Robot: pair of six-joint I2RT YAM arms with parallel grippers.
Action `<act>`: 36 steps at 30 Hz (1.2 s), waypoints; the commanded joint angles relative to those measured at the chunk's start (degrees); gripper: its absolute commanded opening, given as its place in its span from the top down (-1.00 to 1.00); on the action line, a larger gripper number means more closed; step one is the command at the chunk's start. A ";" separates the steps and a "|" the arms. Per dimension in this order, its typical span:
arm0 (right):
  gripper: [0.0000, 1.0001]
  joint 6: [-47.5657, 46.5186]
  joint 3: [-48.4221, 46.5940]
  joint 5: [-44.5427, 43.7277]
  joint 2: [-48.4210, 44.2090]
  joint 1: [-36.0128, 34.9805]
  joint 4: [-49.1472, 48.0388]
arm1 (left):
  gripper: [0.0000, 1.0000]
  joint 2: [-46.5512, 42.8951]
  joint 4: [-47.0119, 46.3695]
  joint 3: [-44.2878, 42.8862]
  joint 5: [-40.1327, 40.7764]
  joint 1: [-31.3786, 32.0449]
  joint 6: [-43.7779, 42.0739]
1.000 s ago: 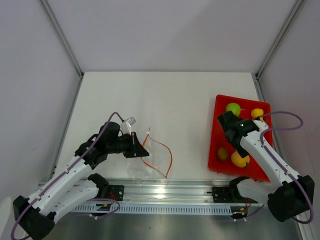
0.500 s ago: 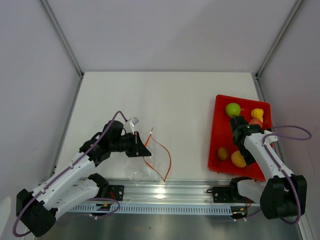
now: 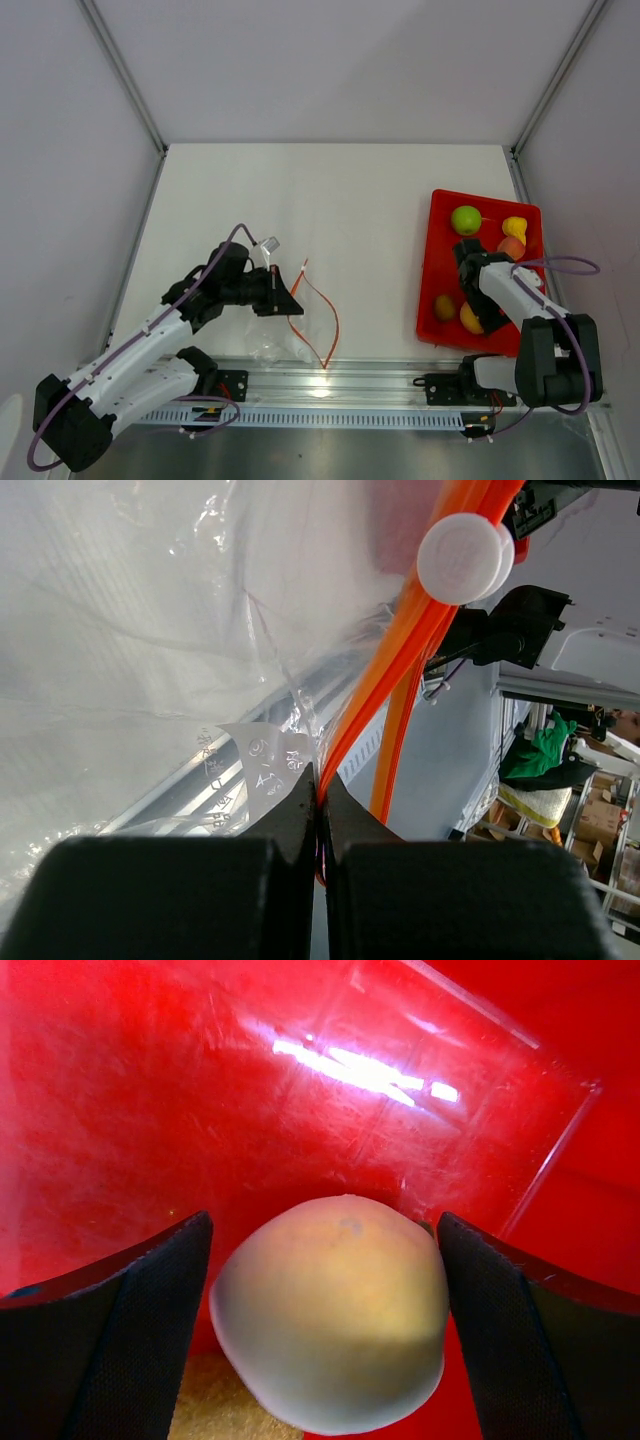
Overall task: Place the food in the zip-top bag and seal the zipper
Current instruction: Pick up the fake fruit from the bin, then place the fake fruit in the zipper food storage bag.
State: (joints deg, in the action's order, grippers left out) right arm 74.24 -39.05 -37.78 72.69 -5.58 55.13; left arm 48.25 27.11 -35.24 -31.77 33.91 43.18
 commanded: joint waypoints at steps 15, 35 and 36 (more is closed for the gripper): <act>1.00 -4.54 0.56 1.57 -8.60 0.14 -3.28 | 0.99 -2.02 -3.91 2.90 -2.15 0.28 2.44; 1.00 -38.99 5.99 49.56 -44.21 -7.07 -34.89 | 0.99 -2.99 -3.82 2.90 -2.77 0.19 2.44; 1.00 -39.17 6.87 53.47 -43.86 -7.42 -40.14 | 0.99 -2.90 -4.26 3.16 -3.38 0.28 2.96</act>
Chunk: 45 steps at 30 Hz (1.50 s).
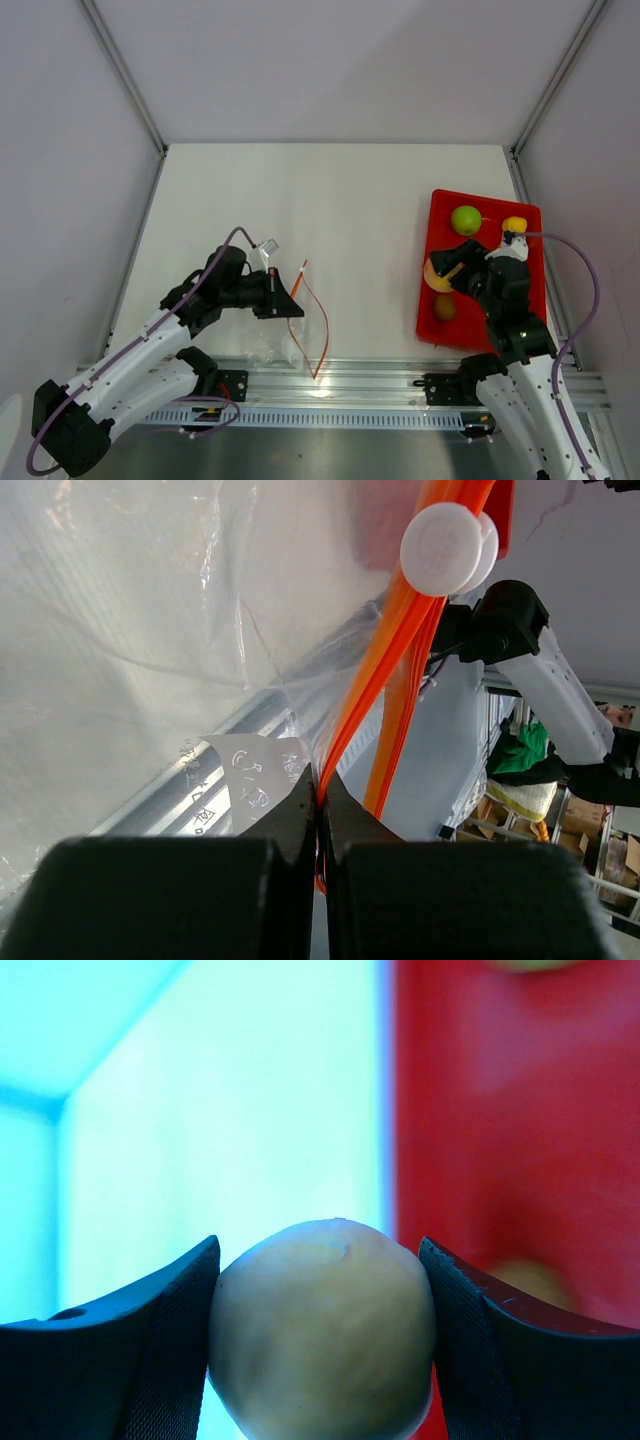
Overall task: Place the food in the zip-top bag and seal the zipper
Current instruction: Place the fake fruit in the zipper food storage bag.
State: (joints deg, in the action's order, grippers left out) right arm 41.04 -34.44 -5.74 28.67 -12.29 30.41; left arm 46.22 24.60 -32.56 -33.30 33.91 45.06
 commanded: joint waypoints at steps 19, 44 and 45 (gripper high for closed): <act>1.00 -25.03 -11.70 13.05 23.08 -56.33 -31.99 | 0.99 2.03 -5.18 -3.04 -5.37 0.98 4.42; 0.98 -25.31 -13.73 -2.95 37.95 -60.83 -30.59 | 0.99 -1.30 0.71 -6.38 -5.29 0.98 2.67; 0.97 -25.22 -13.73 -3.66 38.13 -60.92 -30.68 | 0.99 -1.39 0.89 -6.38 -5.20 0.89 2.67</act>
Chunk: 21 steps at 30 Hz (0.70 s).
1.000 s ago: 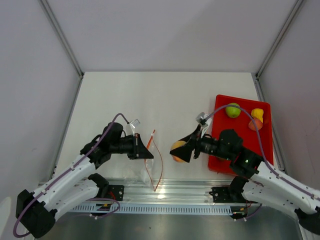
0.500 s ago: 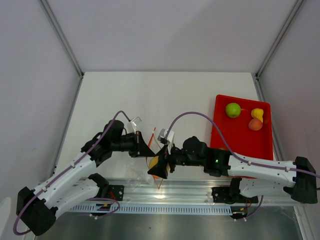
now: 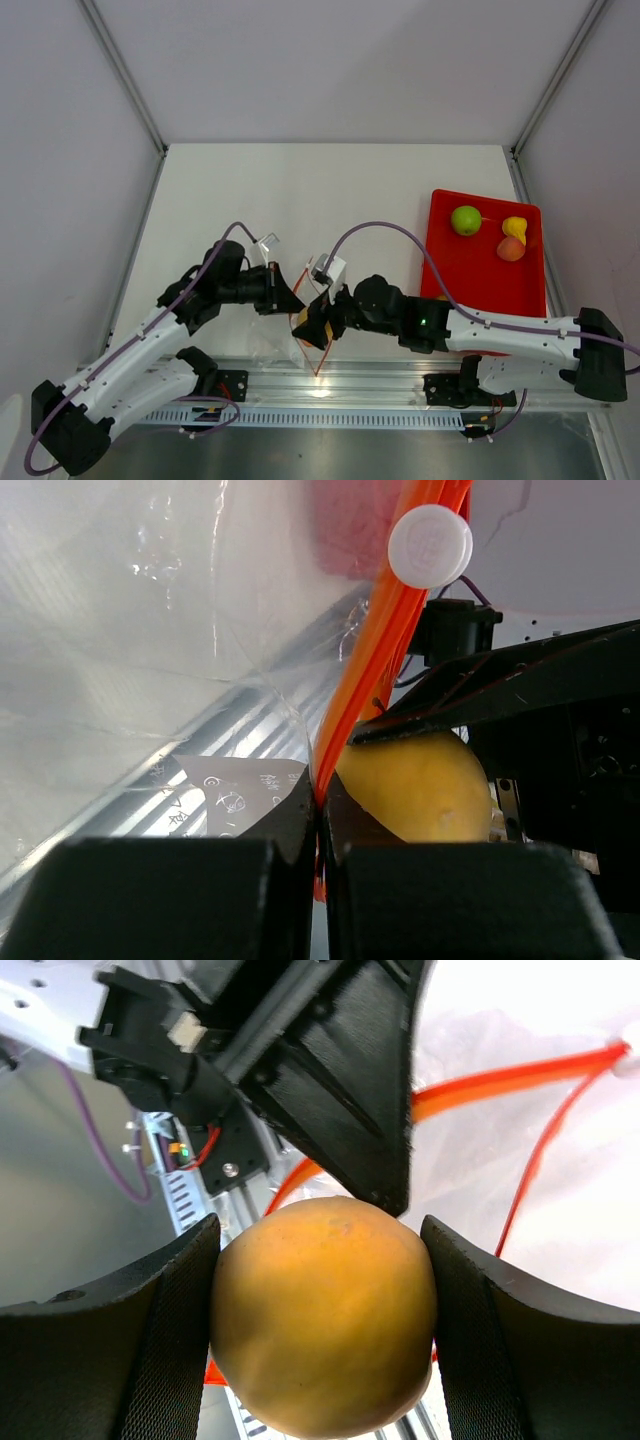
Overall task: Place the food in the zip-top bag and seal the zipper
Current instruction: Place the fake fruit in the zipper food storage bag.
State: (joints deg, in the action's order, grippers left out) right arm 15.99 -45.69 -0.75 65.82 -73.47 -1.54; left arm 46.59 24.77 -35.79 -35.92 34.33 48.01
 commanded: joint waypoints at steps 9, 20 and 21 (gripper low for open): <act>0.85 0.45 -3.00 -13.57 3.52 0.26 5.67 | 0.99 -2.03 1.50 -3.76 -2.57 0.48 -0.55; -0.36 0.62 -2.56 -10.59 3.79 0.08 3.83 | 0.99 -1.85 1.42 -3.50 -2.58 0.48 -0.72; -0.47 0.54 -2.56 -10.24 3.70 0.00 3.65 | 0.99 -1.85 1.42 -3.58 -2.57 0.57 -0.81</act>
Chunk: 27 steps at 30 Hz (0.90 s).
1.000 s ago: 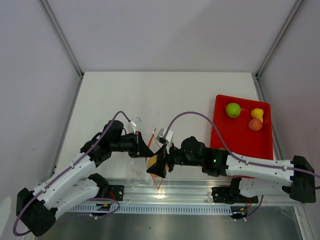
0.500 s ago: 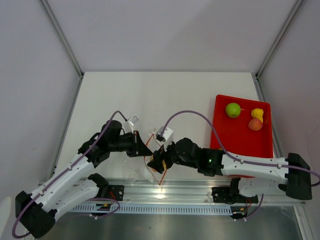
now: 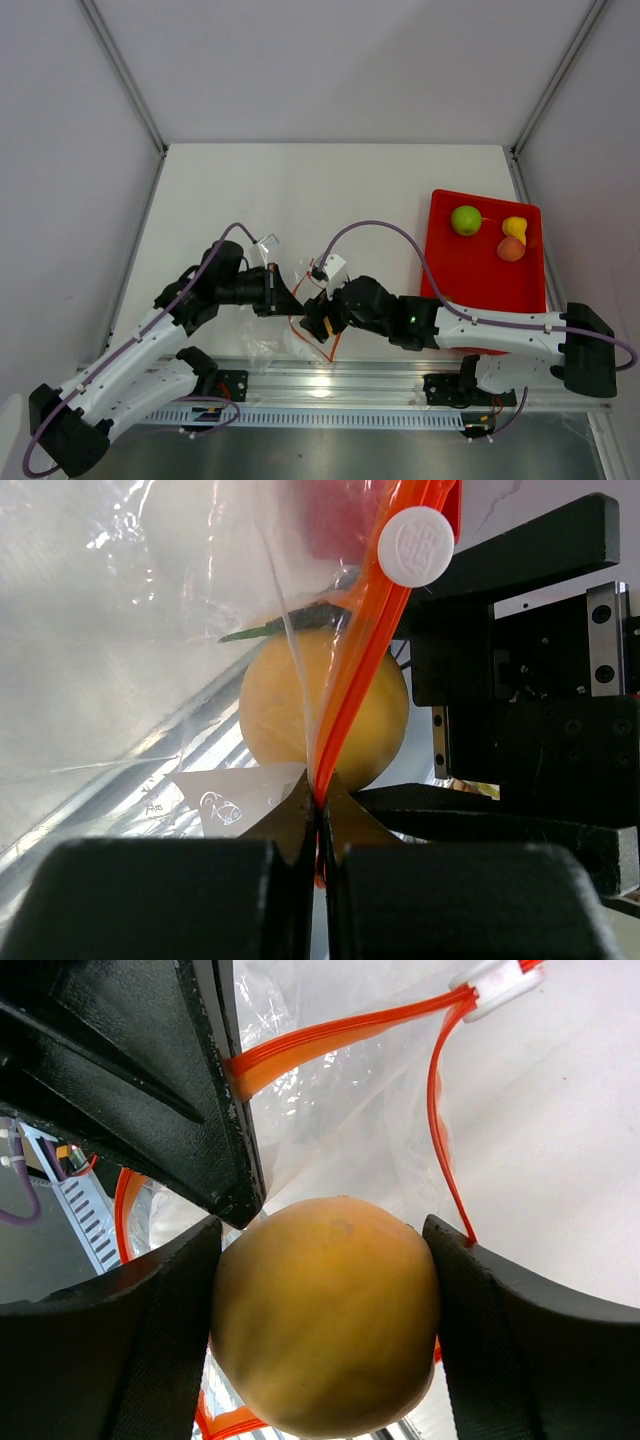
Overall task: Place the food in the zip-top bag and seal the zipper
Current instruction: Place the fake fruit in the zipper food storage bag.
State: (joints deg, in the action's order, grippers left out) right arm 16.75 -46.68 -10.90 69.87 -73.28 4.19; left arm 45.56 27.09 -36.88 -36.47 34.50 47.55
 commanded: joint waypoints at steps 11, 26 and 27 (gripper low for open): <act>-0.86 -0.05 -1.58 -0.88 -4.20 -1.61 -1.55 | 0.99 -0.83 -1.34 -1.44 -1.85 0.30 -0.26; -0.94 5.13 -1.84 -14.76 -12.38 -1.70 4.95 | 0.99 -0.74 -2.57 -0.30 -2.20 0.39 0.00; -0.96 5.39 -1.93 -15.29 -12.65 -1.61 5.91 | 0.99 -0.74 -2.57 -0.12 -2.38 0.30 -0.09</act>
State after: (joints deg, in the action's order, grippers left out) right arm 20.01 -46.68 -20.40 58.94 -74.78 7.70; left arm 45.56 27.07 -36.88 -36.91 34.50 47.55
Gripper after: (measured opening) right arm 0.976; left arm 0.005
